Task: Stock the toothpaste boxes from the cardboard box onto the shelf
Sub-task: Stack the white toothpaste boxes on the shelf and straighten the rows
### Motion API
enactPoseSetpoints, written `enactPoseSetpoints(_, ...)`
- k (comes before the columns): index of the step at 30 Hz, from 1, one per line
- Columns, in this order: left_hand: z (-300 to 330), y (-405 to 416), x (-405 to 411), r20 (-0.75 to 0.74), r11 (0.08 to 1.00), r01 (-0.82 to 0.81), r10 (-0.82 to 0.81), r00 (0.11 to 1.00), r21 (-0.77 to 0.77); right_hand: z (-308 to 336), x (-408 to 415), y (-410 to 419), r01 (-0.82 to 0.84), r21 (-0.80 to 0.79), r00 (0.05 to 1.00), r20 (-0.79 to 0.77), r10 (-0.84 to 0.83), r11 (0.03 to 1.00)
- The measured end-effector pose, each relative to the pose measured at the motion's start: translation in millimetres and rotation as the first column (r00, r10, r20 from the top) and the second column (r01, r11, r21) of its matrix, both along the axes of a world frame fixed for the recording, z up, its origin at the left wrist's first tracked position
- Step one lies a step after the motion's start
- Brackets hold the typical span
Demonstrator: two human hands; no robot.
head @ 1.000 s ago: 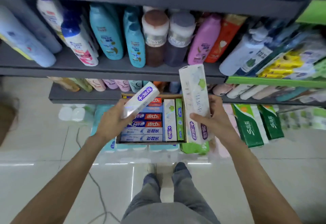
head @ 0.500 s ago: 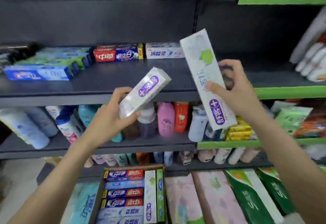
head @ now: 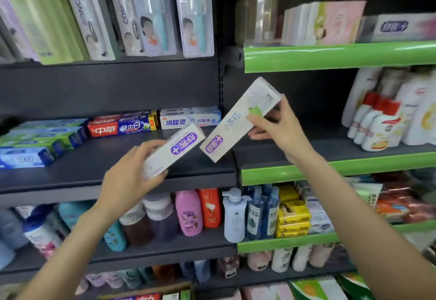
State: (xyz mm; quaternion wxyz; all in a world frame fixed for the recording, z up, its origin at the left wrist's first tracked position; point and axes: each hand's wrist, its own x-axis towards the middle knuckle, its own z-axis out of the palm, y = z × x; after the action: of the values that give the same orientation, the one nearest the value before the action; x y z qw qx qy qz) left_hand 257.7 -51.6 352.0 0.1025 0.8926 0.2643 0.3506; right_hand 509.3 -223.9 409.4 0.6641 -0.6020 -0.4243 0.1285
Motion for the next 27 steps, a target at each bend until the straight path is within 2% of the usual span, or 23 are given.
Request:
enactPoseSetpoints(3, -3, 5, 10, -0.054, 0.994, -0.019, 0.025, 0.998, 0.103, -16, 17, -4, -0.017, -0.011, 0.996, -0.085, 0.016, 1.000)
enactPoseSetpoints(6, -5, 9, 21, -0.116, 0.984, -0.016, 0.037, 0.993, 0.178, -30, 38, -12, 0.065, -0.065, 0.993, -0.090, -0.071, 0.996)
enactPoseSetpoints(9, -4, 11, 34, -0.118, 0.991, -0.009, 0.026, 0.993, 0.137, -35, 59, -23, 0.193, -0.142, 0.981, 0.049, -0.188, 0.971)
enactPoseSetpoints(11, -2, 12, 42, -0.153, 0.990, -0.001, 0.023, 0.988, 0.139, -35, 71, -32, 0.249, -0.213, 0.958, 0.195, -0.209, 0.945)
enactPoseSetpoints(14, 0, 12, 50, -0.219, 0.987, 0.024, 0.012, 0.976, 0.161, -36, 89, -41, 0.344, -0.450, 0.850, 0.523, -0.069, 0.824)
enactPoseSetpoints(16, 1, 12, 53, -0.248, 0.983, 0.052, -0.008, 0.969, 0.173, -37, 97, -40, 0.370, -0.488, 0.760, 0.648, 0.043, 0.791)
enactPoseSetpoints(19, 2, 10, 60, -0.260, 0.974, 0.073, -0.015, 0.966, 0.216, -37, 112, -28, 0.423, -0.401, 0.698, 0.717, -0.010, 0.813)
enactPoseSetpoints(21, 1, 8, 67, -0.255, 0.951, 0.097, -0.019, 0.967, 0.295, -39, 128, -15, 0.513, -0.379, 0.647, 0.760, -0.058, 0.771)
enactPoseSetpoints(27, 6, 9, 92, -0.228, 0.870, 0.157, -0.053, 0.972, 0.468, -48, 159, 27, 0.561, -0.454, 0.669, 0.742, -0.056, 0.693)
